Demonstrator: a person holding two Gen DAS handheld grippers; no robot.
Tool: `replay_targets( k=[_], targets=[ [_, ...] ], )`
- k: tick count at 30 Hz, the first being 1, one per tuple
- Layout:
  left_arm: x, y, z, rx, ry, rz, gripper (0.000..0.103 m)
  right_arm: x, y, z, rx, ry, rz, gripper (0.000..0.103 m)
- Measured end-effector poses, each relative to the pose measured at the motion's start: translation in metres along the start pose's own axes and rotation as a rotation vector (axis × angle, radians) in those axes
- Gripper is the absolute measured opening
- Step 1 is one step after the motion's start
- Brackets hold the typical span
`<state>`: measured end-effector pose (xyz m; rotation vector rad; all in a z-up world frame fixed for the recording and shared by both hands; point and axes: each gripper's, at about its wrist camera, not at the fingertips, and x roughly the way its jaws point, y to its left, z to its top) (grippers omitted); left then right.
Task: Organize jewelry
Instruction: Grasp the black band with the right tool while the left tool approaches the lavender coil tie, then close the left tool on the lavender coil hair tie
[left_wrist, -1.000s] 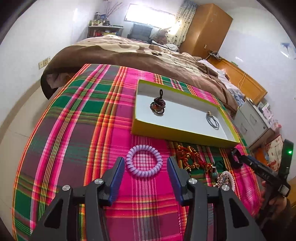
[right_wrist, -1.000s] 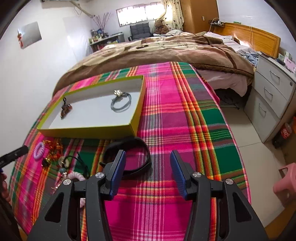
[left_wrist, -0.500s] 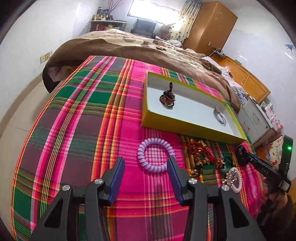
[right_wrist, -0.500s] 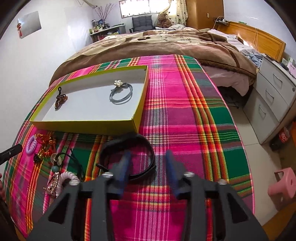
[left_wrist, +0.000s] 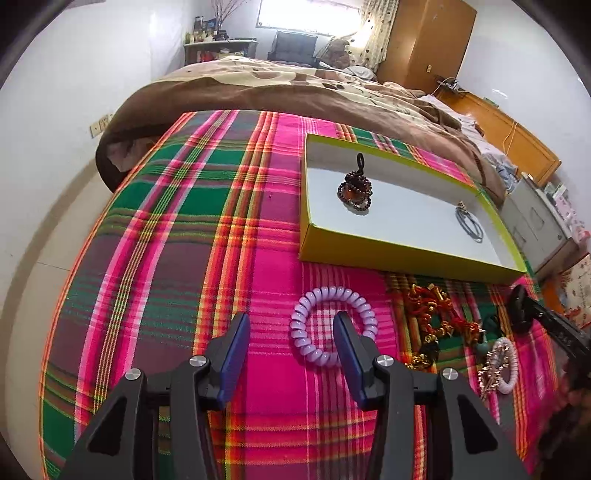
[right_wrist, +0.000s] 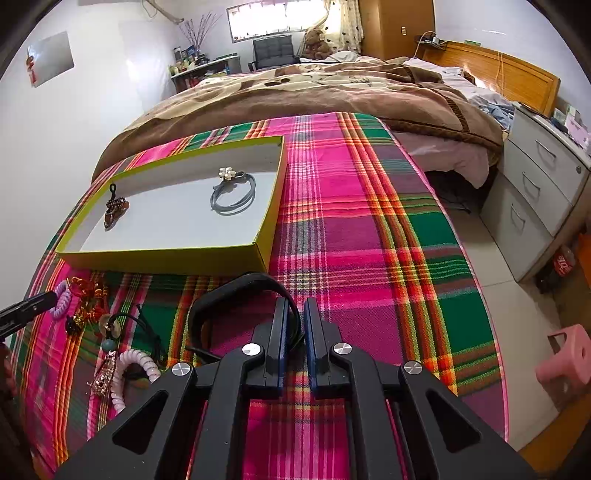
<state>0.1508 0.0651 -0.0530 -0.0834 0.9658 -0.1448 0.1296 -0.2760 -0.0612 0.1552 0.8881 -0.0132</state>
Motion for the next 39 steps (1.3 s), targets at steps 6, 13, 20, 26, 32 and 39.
replay_targets(
  k=[6, 13, 20, 26, 32, 39],
  targets=[
    [0.005, -0.015, -0.001, 0.097, -0.001, 0.095, 0.04, -0.004, -0.003, -0.002, 0.016, -0.008, 0.012, 0.008],
    [0.004, -0.023, -0.002, 0.14, -0.014, 0.105, 0.018, -0.007, -0.007, -0.003, 0.037, -0.011, 0.026, 0.008],
    [0.001, -0.019, -0.003, 0.106, -0.022, 0.074, 0.009, -0.012, -0.007, -0.004, 0.044, -0.022, 0.03, 0.008],
    [-0.011, -0.012, -0.004, 0.067, -0.047, 0.014, 0.009, -0.016, -0.006, -0.004, 0.05, -0.035, 0.036, 0.008],
    [-0.025, -0.015, -0.003, 0.059, -0.08, -0.031, 0.009, -0.023, -0.004, -0.004, 0.053, -0.05, 0.043, 0.008],
    [-0.042, -0.023, 0.011, 0.067, -0.128, -0.042, 0.009, -0.033, -0.003, 0.002, 0.063, -0.077, 0.057, 0.008]
  ],
)
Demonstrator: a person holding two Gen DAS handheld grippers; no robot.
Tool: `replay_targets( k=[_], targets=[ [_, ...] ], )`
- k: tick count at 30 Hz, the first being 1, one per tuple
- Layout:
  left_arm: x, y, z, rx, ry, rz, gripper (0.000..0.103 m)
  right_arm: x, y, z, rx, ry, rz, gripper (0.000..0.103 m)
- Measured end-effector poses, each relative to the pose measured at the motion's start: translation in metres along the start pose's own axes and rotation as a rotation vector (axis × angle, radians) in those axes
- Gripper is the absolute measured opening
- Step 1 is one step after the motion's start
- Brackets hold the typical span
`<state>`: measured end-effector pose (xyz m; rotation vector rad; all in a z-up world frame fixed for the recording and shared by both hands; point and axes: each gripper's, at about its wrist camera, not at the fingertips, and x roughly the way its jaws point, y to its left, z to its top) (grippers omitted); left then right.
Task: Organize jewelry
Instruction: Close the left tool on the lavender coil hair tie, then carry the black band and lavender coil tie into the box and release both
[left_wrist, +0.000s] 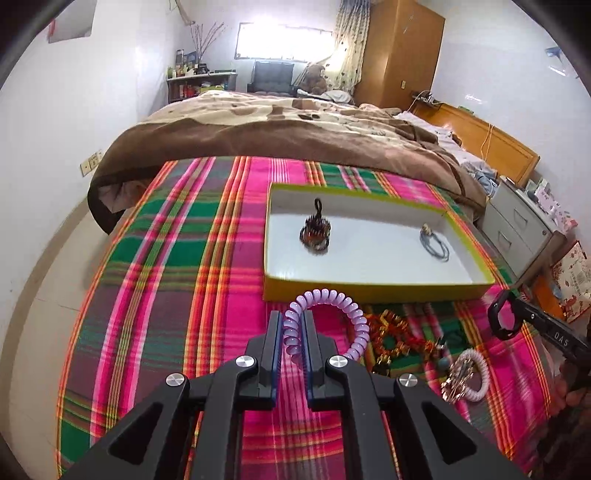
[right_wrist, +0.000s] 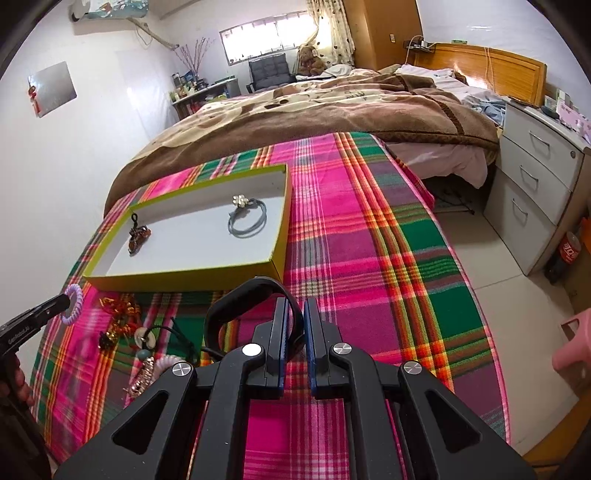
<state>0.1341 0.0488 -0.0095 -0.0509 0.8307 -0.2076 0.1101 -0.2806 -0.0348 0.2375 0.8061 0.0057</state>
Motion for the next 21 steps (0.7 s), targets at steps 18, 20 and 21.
replay_targets(
  k=[18, 20, 21],
  targets=[
    [0.026, -0.012, 0.05, -0.019, -0.016, -0.05, 0.009, 0.026, 0.038, 0.056, -0.047, -0.013, 0.047, 0.008],
    [0.033, -0.012, 0.055, -0.027, -0.011, -0.056, 0.009, 0.033, 0.046, 0.064, -0.074, -0.018, 0.021, 0.008],
    [0.037, -0.012, 0.057, -0.031, -0.006, -0.059, 0.009, 0.037, 0.049, 0.067, -0.084, -0.018, 0.016, 0.008]
  ],
)
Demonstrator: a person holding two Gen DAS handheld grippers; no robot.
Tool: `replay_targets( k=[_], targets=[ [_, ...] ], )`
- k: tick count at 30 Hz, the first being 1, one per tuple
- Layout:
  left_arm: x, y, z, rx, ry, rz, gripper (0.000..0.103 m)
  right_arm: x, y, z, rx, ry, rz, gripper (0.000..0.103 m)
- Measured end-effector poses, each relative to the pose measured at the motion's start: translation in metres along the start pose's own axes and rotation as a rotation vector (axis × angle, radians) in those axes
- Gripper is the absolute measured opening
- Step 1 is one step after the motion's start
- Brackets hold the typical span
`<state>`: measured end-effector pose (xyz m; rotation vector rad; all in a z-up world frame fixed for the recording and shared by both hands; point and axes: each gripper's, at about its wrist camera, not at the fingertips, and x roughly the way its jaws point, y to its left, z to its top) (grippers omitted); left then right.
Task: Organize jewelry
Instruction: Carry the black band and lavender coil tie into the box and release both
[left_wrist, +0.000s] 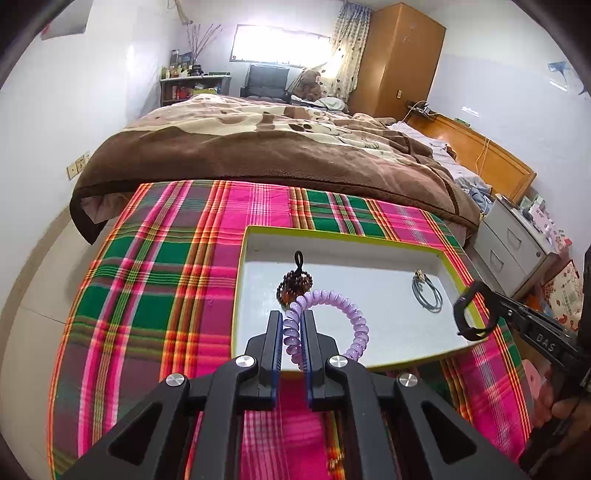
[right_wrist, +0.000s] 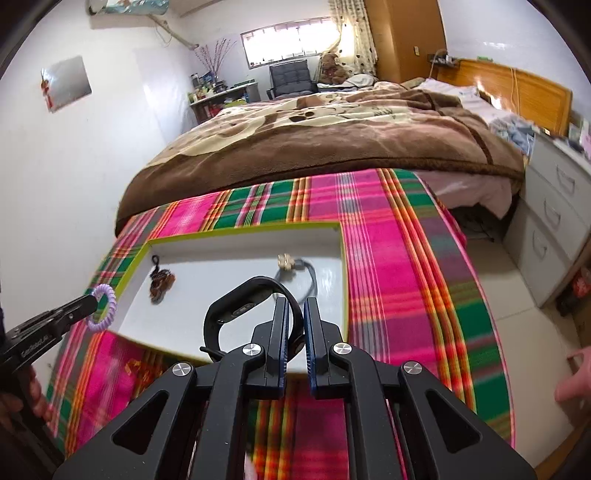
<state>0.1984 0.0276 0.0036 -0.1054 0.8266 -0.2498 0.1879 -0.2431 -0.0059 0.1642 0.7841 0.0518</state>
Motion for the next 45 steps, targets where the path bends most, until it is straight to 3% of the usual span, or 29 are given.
replay_targets(
  k=[20, 40, 43, 45],
  targets=[
    [0.055, 0.007, 0.01, 0.021, 0.075, 0.043, 0.009, 0.078, 0.024, 0.023, 0.044, 0.104, -0.007, 0.008],
    [0.066, 0.012, 0.008, 0.018, 0.098, 0.04, 0.01, 0.089, 0.036, 0.026, -0.038, 0.113, -0.038, 0.009],
    [0.066, 0.011, 0.008, 0.02, 0.099, 0.035, 0.013, 0.088, 0.037, 0.025, -0.037, 0.111, -0.038, 0.009],
    [0.065, 0.011, 0.007, 0.015, 0.098, 0.031, 0.021, 0.087, 0.036, 0.025, -0.035, 0.109, -0.036, 0.009]
  ],
)
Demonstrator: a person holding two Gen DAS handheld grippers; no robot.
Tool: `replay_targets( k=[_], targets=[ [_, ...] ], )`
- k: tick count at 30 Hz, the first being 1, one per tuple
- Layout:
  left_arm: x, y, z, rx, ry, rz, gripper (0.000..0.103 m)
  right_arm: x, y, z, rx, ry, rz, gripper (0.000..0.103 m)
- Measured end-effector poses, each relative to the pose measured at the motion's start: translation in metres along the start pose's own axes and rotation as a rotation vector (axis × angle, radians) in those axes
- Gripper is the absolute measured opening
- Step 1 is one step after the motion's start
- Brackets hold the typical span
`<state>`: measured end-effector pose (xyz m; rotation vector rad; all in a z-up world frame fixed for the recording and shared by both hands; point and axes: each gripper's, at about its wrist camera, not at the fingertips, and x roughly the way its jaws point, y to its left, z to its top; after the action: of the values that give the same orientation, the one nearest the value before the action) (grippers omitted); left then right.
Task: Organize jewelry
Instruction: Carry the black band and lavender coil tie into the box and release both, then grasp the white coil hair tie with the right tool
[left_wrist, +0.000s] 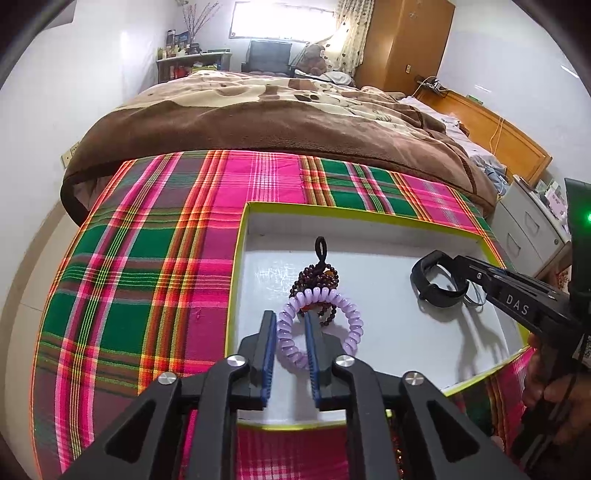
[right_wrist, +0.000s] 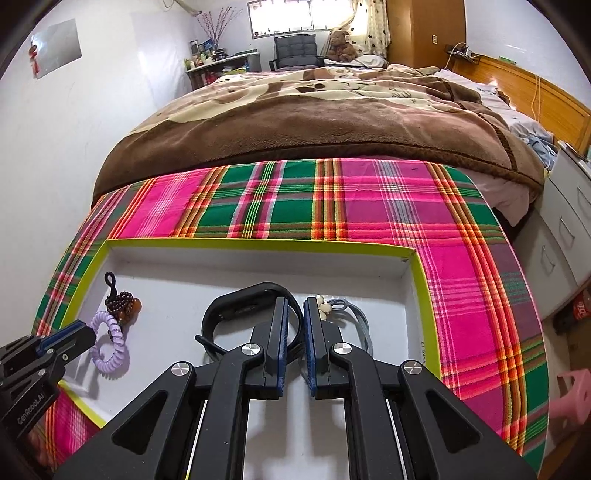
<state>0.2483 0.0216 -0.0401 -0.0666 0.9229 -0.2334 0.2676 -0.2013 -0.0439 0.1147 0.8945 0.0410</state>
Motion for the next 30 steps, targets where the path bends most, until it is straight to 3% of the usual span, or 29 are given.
replay_targets(
  k=[2, 4, 8, 13, 19, 30],
  targets=[
    [-0.002, 0.0, -0.001, -0.001, -0.008, -0.003, 0.028, -0.002, 0.0, 0.0, 0.004, -0.005, 0.012, 0.012],
    [-0.005, -0.001, -0.001, -0.003, -0.014, -0.006, 0.028, -0.005, 0.0, 0.0, 0.0, -0.015, 0.018, 0.018],
    [-0.014, -0.006, -0.002, 0.018, -0.034, -0.003, 0.029, -0.013, 0.003, -0.002, -0.008, -0.03, 0.033, 0.019],
    [-0.032, -0.01, -0.007, 0.028, -0.068, 0.001, 0.035, -0.029, 0.004, -0.008, -0.024, -0.058, 0.045, 0.038],
    [-0.056, -0.016, -0.018, 0.044, -0.091, -0.04, 0.041, -0.053, 0.002, -0.019, -0.023, -0.086, 0.067, 0.039],
    [-0.082, -0.016, -0.05, 0.041, -0.096, -0.073, 0.041, -0.086, -0.007, -0.059, -0.02, -0.099, 0.105, 0.042]
  ],
)
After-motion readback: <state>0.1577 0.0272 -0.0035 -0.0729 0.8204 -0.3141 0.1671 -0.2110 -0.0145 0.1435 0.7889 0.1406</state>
